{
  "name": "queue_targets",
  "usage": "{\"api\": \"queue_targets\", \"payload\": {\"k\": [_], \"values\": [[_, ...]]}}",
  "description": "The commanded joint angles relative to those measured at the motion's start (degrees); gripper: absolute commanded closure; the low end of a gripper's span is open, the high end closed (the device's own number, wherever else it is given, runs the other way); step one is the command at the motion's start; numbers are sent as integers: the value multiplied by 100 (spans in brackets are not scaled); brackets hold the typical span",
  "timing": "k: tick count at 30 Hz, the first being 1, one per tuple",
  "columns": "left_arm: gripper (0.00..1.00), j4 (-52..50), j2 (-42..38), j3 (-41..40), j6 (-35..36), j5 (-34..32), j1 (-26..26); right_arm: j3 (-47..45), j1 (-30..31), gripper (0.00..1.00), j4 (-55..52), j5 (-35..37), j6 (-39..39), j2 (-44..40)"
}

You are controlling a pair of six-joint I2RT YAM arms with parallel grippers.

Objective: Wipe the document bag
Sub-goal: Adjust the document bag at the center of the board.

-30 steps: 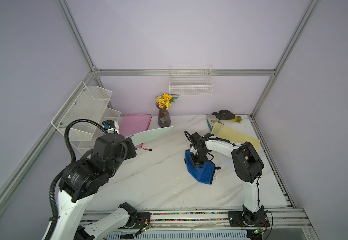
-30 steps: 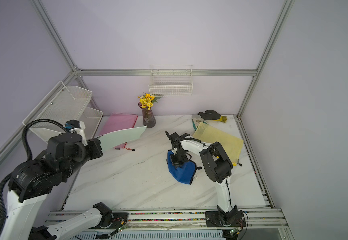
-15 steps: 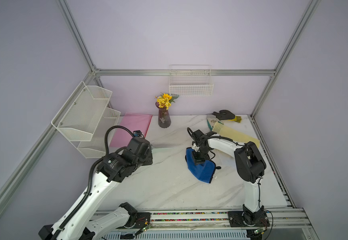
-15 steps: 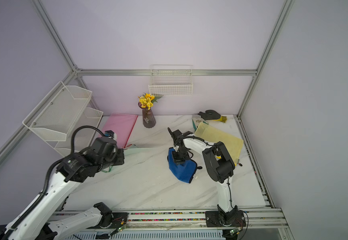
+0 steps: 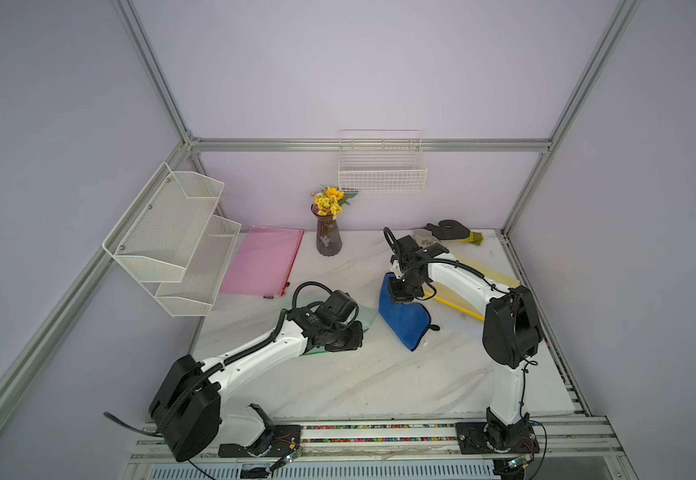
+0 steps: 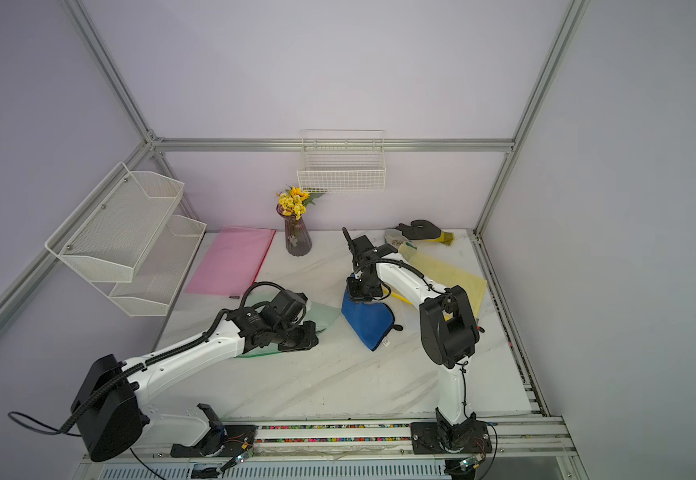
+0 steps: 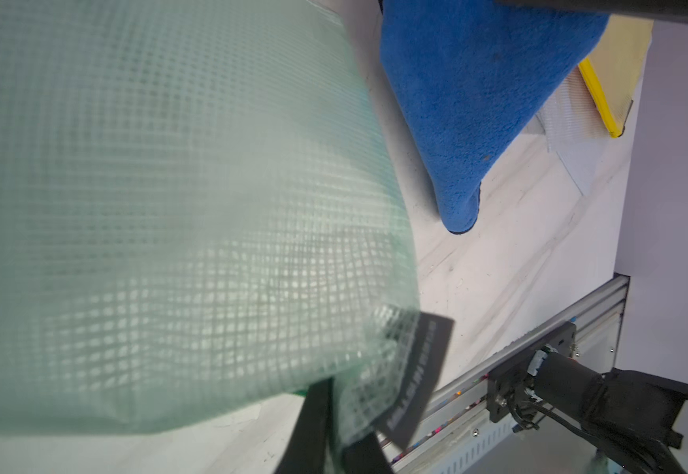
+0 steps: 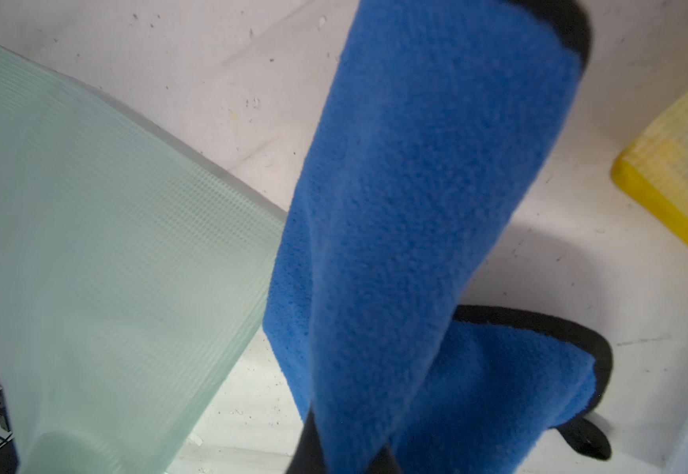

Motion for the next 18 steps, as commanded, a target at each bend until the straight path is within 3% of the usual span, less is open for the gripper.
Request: {"api": "queue_targets", "payload": {"k": [1, 6, 9, 12, 14, 18], "values": [[38, 561, 311, 370, 200, 775, -100, 232, -5, 100, -194, 344, -82, -344], [23, 691, 331, 540, 481, 940, -138, 596, 71, 100, -332, 559, -126, -611], [22, 589, 157, 603, 578, 660, -70, 833, 284, 100, -380, 304, -201, -530], [27, -172, -345, 638, 232, -401, 196, 1153, 692, 100, -333, -225, -274, -116], [36, -702, -738, 438, -289, -1256, 512, 1486, 1060, 100, -240, -527, -258, 354], [53, -838, -1525, -297, -573, -1776, 1369, 1560, 1315, 100, 660, -1171, 405, 1131]]}}
